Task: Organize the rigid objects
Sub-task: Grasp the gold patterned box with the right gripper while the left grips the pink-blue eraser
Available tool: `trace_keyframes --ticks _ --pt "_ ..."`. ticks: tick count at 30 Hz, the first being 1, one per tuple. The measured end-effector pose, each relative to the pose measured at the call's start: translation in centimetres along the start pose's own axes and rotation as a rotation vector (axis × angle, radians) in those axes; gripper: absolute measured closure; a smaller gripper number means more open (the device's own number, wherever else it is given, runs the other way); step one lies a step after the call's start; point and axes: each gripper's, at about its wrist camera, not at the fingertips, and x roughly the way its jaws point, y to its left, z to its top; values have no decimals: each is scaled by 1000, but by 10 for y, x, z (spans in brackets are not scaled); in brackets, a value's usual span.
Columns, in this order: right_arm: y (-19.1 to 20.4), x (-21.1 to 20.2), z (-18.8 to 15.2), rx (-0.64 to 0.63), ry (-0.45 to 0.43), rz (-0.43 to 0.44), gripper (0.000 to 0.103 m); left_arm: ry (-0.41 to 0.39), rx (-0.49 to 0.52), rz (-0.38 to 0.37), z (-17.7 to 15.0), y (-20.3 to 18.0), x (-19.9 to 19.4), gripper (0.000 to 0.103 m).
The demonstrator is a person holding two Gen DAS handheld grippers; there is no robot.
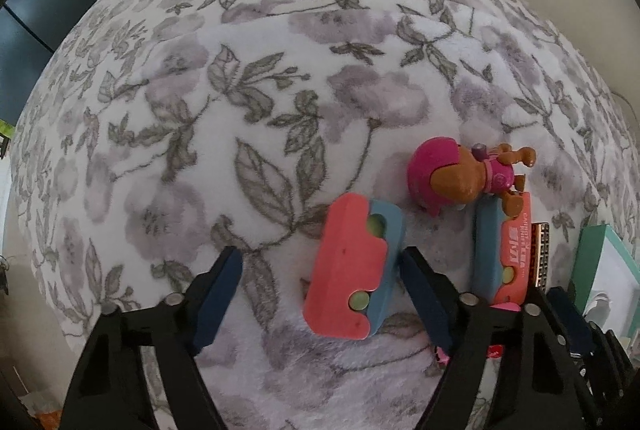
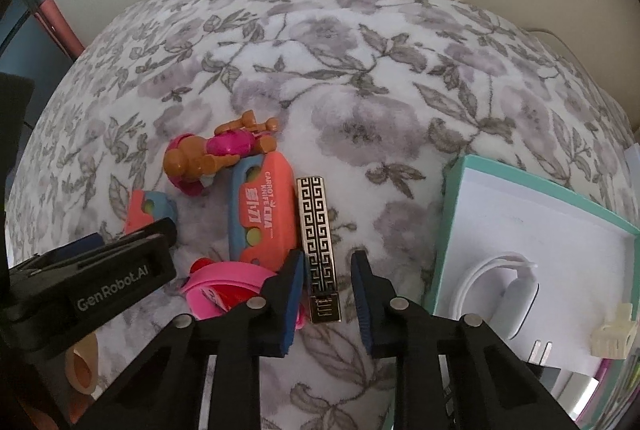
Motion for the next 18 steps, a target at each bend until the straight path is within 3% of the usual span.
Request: trace_keyframes --ticks 3,5,18 --pt "-1 2 0 3 2 6 79 2 9 -2 5 -3 2 29" --pt "0 5 1 3 3 4 81 9 15 0 4 -5 6 39" --pt "5 19 4 6 13 -3 82 -7 10 -3 5 -4 12 39"
